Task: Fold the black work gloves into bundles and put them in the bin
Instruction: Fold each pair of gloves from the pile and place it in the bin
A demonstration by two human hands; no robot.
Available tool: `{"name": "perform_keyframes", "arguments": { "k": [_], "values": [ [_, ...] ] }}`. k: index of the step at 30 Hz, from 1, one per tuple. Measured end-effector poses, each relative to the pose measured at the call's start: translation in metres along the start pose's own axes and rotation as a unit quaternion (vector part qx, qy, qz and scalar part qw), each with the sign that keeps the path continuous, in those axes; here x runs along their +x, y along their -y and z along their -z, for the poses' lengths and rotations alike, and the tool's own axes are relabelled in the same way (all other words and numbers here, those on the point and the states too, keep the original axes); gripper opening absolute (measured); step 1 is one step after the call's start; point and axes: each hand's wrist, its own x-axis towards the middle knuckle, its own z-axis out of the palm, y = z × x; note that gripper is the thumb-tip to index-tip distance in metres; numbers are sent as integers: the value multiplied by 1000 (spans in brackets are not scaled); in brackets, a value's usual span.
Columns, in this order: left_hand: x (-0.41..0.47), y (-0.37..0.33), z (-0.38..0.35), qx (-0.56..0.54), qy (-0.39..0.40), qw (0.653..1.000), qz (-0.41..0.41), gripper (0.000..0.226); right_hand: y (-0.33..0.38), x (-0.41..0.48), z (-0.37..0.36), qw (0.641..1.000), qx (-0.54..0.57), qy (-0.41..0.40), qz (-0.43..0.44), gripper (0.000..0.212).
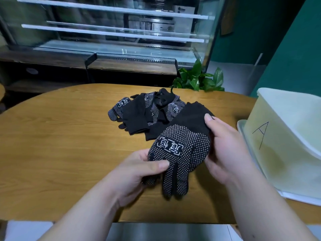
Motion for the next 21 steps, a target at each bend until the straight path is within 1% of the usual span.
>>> {"name": "perform_keyframes", "arguments": {
  "k": [4,7,10,14,17,19,21],
  "values": [
    [0,0,-5,23,-21,999,-13,33,1,-2,-1,1000,-14,-10,0,27],
    [-3,-6,-8,100,-26,995,6,16,5,-3,-2,999,-41,-18,6,25],
    [-4,-12,-6,193,-45,980,28,17,8,-3,-1,997,-66,-39,20,20],
    [-5,-14,-1,211,-47,976,18,10,5,-2,-2,990,-120,-29,71,20],
    [-3,-12,0,210,-94,973,-14,16,9,-2,-12,976,-189,-2,112,20],
    [0,-12,2,191,-142,971,-36,36,14,0,-21,968,-212,18,136,17],
    [4,-13,7,160,-198,965,-59,47,19,4,-28,953,-246,47,171,15]
  ]
}}
